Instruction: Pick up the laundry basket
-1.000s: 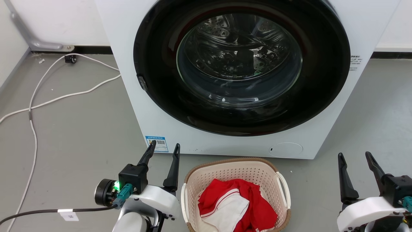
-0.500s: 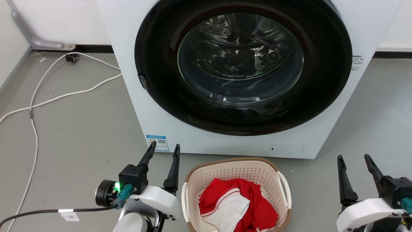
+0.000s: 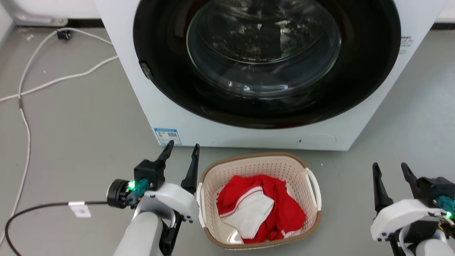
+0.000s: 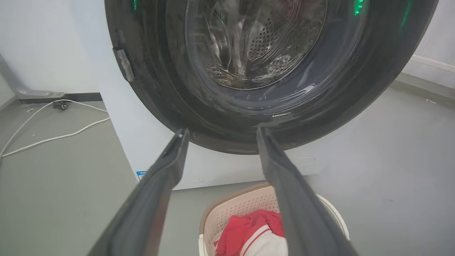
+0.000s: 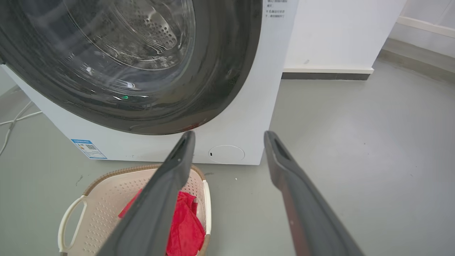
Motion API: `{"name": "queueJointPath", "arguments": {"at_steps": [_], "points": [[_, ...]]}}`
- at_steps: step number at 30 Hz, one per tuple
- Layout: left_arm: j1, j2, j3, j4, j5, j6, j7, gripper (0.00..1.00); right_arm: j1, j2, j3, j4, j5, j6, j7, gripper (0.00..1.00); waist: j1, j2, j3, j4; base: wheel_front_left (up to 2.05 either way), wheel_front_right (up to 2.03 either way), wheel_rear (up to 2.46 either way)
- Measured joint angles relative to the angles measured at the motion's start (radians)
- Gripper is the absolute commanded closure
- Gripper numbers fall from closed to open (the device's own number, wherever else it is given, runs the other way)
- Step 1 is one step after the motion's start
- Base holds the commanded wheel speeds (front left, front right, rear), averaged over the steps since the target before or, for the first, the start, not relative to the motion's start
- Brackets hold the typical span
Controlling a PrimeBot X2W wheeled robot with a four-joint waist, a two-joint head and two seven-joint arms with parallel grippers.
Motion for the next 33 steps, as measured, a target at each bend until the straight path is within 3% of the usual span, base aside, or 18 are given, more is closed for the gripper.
{"name": "queueJointPath", "arguments": {"at_steps": [12, 22, 33], "points": [[-0.215, 0.014, -0.022, 0.283, -0.087, -0.036, 0.062, 0.00, -0.213, -0.002, 0.060, 0.271, 0.003, 0.000, 0.006, 0.00, 0.0000, 0.0000, 0.171, -0.030, 0.00, 0.00, 0.00], [-0.360, 0.043, -0.099, 0.476, -0.201, -0.041, 0.131, 0.00, -0.430, -0.027, 0.167, 0.541, 0.088, 0.000, 0.009, 0.00, 0.0001, 0.0000, 0.328, -0.068, 0.00, 0.00, 0.00], [-0.466, 0.100, -0.195, 0.596, -0.345, -0.041, 0.239, 0.00, -0.640, -0.043, 0.329, 0.803, 0.215, 0.000, 0.031, 0.00, 0.0001, 0.0000, 0.478, -0.099, 0.00, 0.00, 0.00]]}}
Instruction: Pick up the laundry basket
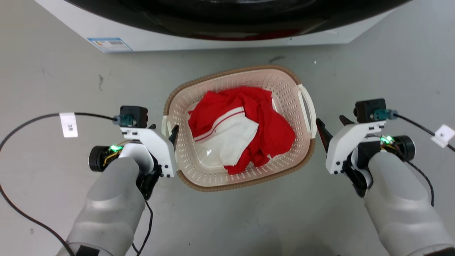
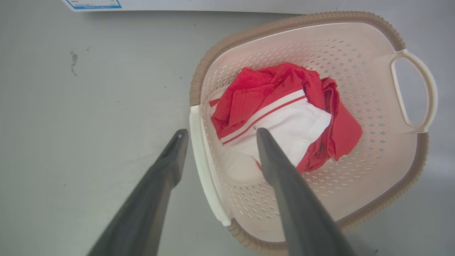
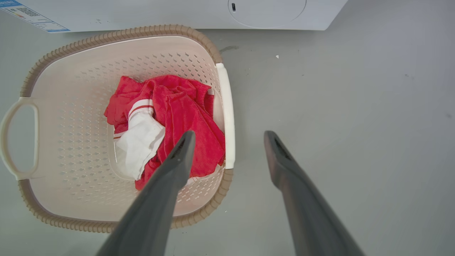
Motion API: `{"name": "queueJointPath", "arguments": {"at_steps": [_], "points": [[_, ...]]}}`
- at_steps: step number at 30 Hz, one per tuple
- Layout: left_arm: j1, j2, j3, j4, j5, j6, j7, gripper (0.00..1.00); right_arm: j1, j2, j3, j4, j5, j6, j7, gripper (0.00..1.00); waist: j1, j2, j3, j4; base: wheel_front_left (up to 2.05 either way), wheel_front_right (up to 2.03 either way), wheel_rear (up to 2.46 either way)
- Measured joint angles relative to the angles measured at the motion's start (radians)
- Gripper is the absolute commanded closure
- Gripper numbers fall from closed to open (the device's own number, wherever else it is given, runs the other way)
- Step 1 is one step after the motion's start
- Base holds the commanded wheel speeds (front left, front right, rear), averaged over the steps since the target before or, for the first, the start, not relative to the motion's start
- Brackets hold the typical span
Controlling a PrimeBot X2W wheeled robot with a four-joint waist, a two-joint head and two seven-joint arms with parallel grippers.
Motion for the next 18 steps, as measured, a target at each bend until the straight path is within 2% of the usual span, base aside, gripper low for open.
{"name": "queueJointPath", "arguments": {"at_steps": [10, 18], "points": [[-0.095, 0.043, -0.059, 0.065, -0.062, 0.000, 0.072, 0.00, -0.161, -0.004, 0.147, 0.128, 0.122, 0.000, 0.018, 0.00, 0.0000, 0.0000, 0.127, -0.018, 0.00, 0.00, 0.00], [-0.125, 0.058, -0.072, 0.119, -0.104, 0.000, 0.095, 0.00, -0.227, 0.002, 0.239, 0.180, 0.211, 0.000, 0.032, 0.00, -0.0001, 0.0000, 0.192, -0.028, 0.00, 0.00, 0.00]]}}
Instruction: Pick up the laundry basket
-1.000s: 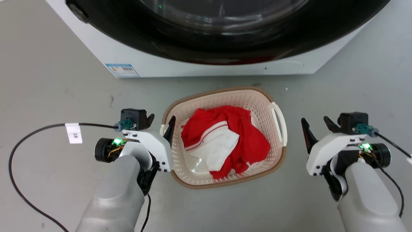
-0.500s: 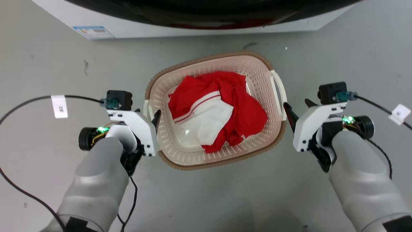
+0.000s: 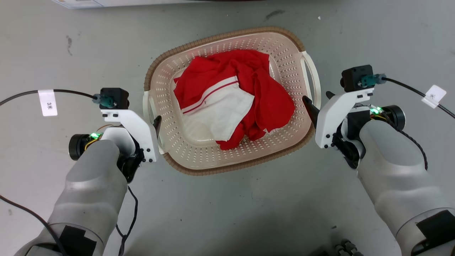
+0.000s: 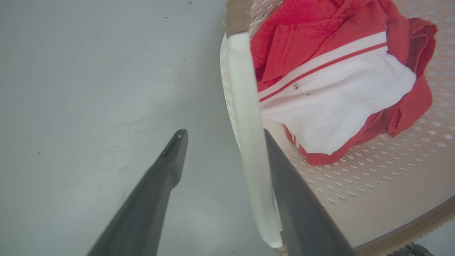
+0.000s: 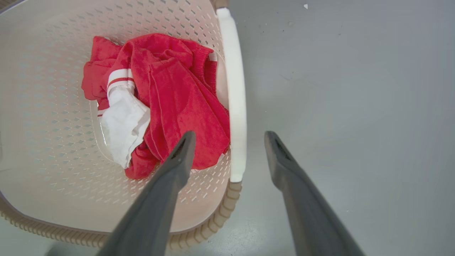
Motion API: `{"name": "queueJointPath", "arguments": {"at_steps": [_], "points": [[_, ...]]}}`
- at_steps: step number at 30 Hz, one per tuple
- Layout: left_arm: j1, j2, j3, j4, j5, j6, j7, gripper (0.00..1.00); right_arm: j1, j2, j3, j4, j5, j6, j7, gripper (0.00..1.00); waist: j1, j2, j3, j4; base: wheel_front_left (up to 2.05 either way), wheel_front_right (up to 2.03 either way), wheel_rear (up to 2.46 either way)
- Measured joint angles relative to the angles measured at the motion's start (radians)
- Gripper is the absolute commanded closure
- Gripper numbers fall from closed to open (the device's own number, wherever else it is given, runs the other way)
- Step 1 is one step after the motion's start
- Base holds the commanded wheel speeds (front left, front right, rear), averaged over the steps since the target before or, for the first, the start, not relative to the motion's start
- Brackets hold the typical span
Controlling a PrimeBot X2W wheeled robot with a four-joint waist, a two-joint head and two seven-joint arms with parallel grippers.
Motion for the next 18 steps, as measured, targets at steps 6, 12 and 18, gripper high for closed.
{"name": "queueJointPath", "arguments": {"at_steps": [6, 12, 18], "points": [[-0.022, 0.003, -0.017, 0.014, -0.020, 0.000, -0.001, 0.00, -0.037, 0.004, 0.057, 0.021, 0.057, 0.000, 0.007, 0.00, 0.0000, 0.0000, 0.036, -0.009, 0.00, 0.00, 0.00], [-0.047, 0.004, -0.027, 0.020, -0.046, -0.001, -0.002, 0.61, -0.064, 0.007, 0.105, 0.032, 0.117, 0.000, 0.024, 1.00, 0.0000, 0.0000, 0.061, -0.014, 0.00, 0.00, 0.00], [-0.062, -0.002, -0.045, 0.018, -0.072, -0.001, 0.004, 1.00, -0.072, 0.005, 0.150, 0.038, 0.173, 0.000, 0.038, 1.00, -0.0001, 0.0000, 0.062, -0.013, 0.00, 0.00, 0.00]]}}
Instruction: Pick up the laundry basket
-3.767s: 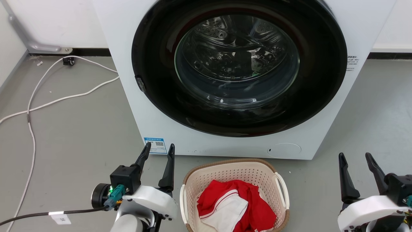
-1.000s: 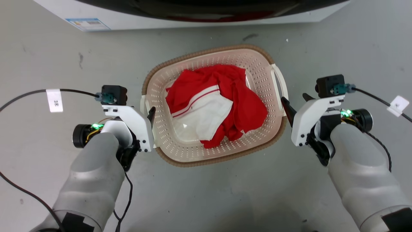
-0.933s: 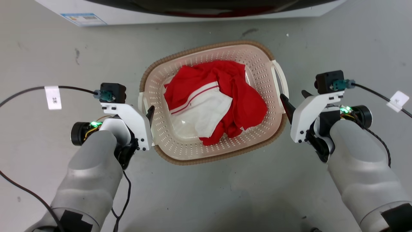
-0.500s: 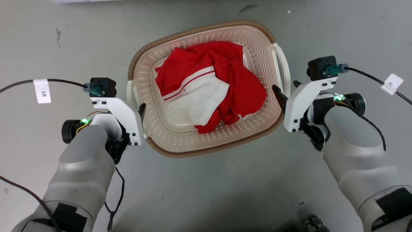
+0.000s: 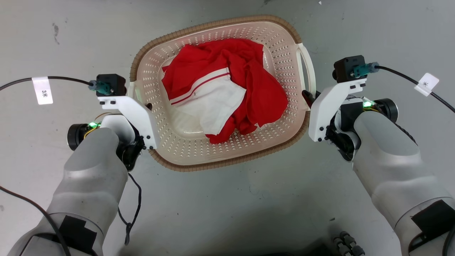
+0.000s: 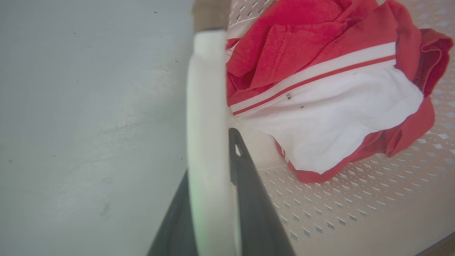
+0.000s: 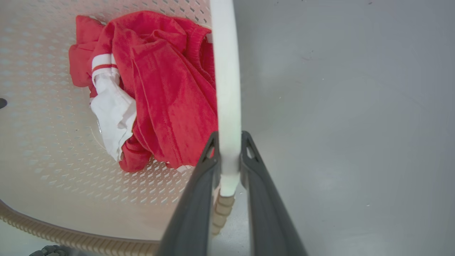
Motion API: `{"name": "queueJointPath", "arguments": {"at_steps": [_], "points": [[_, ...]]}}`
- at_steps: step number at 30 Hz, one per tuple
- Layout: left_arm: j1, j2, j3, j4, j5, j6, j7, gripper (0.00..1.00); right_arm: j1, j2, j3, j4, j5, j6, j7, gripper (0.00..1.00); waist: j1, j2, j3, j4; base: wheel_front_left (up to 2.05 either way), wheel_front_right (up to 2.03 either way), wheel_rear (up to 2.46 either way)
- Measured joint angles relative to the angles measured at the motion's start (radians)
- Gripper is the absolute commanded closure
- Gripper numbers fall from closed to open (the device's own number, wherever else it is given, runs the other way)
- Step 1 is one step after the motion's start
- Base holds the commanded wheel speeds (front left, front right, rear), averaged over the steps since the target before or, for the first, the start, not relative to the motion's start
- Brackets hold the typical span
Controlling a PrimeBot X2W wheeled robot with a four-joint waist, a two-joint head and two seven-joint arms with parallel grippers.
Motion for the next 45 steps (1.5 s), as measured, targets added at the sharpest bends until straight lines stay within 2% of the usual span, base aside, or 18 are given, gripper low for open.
{"name": "queueJointPath", "arguments": {"at_steps": [10, 17, 26, 35, 45], "points": [[0.002, -0.002, -0.032, 0.004, -0.050, 0.001, 0.032, 1.00, 0.007, -0.012, 0.074, -0.004, 0.087, 0.000, 0.041, 1.00, 0.0000, 0.0000, -0.039, -0.002, 0.00, 0.00, 0.00], [0.023, -0.013, -0.060, 0.008, -0.089, 0.002, 0.080, 1.00, 0.044, -0.029, 0.132, -0.008, 0.162, -0.002, 0.149, 1.00, 0.0000, 0.0000, -0.114, 0.001, 0.00, 0.00, 0.00], [0.099, -0.028, -0.095, 0.011, -0.154, 0.002, 0.151, 1.00, 0.111, -0.051, 0.187, -0.008, 0.261, -0.002, 0.315, 1.00, -0.0001, 0.0000, -0.278, 0.011, 0.00, 0.00, 0.00], [0.169, -0.029, -0.122, 0.012, -0.227, 0.002, 0.294, 1.00, 0.150, -0.055, 0.205, 0.014, 0.341, -0.002, 0.480, 1.00, -0.0002, 0.0000, -0.466, 0.013, 0.00, 0.00, 0.00], [0.186, -0.029, -0.147, 0.010, -0.276, 0.003, 0.394, 1.00, 0.156, -0.054, 0.217, 0.053, 0.378, -0.002, 0.596, 1.00, -0.0003, 0.0001, -0.627, 0.028, 0.00, 0.00, 0.00]]}}
